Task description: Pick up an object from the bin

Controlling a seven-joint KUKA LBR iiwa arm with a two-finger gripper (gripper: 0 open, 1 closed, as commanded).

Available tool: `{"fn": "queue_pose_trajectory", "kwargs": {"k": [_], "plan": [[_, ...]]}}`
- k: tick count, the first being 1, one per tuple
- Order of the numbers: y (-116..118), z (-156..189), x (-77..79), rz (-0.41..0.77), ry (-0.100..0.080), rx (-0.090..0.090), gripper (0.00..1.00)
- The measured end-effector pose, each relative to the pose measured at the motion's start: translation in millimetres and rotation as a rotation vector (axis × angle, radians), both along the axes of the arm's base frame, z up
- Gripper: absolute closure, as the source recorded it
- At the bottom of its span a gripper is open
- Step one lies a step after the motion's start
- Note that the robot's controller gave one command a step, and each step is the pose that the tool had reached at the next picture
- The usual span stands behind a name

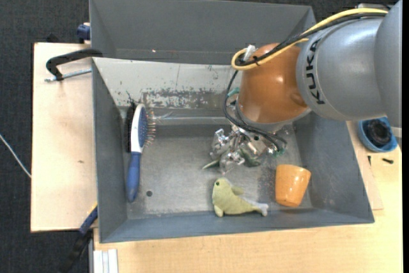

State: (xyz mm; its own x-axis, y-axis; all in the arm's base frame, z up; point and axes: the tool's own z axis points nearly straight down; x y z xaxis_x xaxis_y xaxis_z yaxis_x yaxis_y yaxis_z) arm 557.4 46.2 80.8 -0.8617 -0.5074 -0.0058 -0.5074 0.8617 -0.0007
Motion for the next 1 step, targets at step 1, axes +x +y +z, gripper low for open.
{"fn": "queue_pose_trajectory", "kwargs": {"k": [1], "plan": [[-14.9, 145.6, -8.1, -0.029, -0.009, 0.000, 1.00]]}}
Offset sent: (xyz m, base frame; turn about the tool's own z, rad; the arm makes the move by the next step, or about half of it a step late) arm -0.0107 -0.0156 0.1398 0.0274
